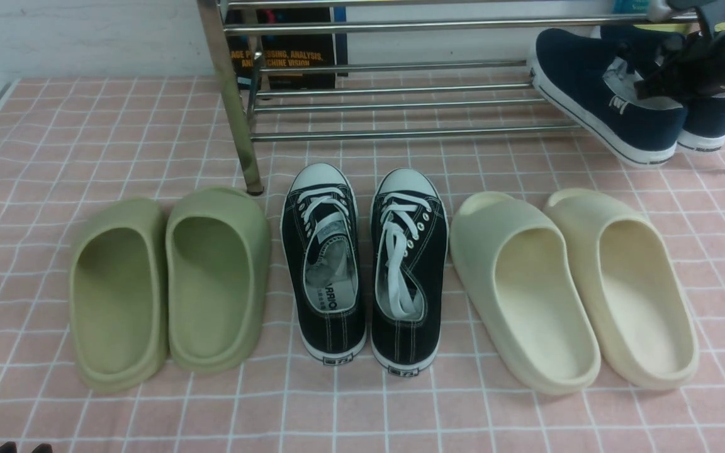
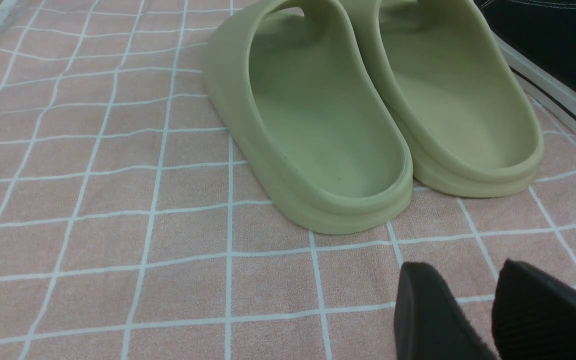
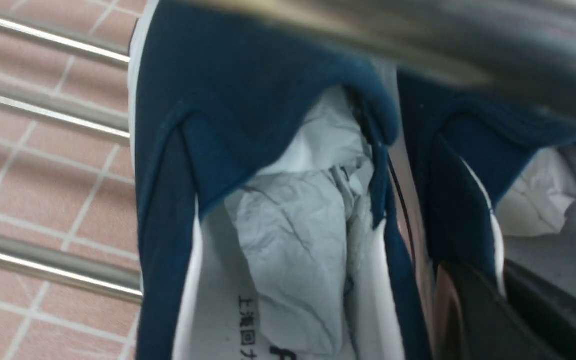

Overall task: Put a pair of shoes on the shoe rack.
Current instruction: Use the right arm to put a shoe into the shoe rack

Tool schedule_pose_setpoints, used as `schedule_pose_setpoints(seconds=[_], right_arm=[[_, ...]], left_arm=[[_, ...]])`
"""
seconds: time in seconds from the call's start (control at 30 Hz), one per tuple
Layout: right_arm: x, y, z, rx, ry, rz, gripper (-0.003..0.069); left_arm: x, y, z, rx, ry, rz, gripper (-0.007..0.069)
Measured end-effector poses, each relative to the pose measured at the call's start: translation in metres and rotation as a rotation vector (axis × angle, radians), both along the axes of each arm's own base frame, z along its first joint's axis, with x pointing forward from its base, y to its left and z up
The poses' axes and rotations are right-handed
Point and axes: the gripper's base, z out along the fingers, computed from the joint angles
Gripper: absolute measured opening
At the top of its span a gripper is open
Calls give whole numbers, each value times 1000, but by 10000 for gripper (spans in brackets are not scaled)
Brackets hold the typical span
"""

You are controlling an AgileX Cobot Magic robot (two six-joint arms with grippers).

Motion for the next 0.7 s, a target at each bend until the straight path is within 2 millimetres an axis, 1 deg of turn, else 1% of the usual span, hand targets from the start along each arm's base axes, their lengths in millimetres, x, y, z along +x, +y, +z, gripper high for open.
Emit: schedule_pose_setpoints(seconds=[0.1, 0.17, 0.2, 0.23, 0.3, 0.37, 0.43, 0.5, 0.57, 0.63, 0.7], right_arm=[[-1, 1, 0, 27, 15, -10, 62], [-3, 2, 3, 60, 32, -18, 123], [-4, 2, 4, 62, 31, -19, 129], [-6, 3, 11, 69, 26, -20, 181], [-11, 5, 24, 80, 11, -17, 251], [-16, 8, 39, 81, -13, -10, 295], [-20, 10, 50, 80, -30, -5, 317], [-26, 9, 62, 72, -29, 5, 320], [-34, 5, 73, 53, -23, 9, 302], [-42, -2, 82, 38, -8, 0, 266], [-50, -15, 88, 36, 24, -32, 207]], left_arm=[[0, 0, 0, 0, 0, 0, 239], [0, 0, 0, 0, 0, 0, 239], [0, 0, 0, 0, 0, 0, 239], [0, 0, 0, 0, 0, 0, 239], [0, 0, 0, 0, 0, 0, 239], [0, 0, 0, 0, 0, 0, 239], [0, 0, 0, 0, 0, 0, 239], [0, 0, 0, 0, 0, 0, 239], [0, 0, 0, 0, 0, 0, 239], [0, 0, 0, 0, 0, 0, 239], [0, 0, 0, 0, 0, 0, 239]])
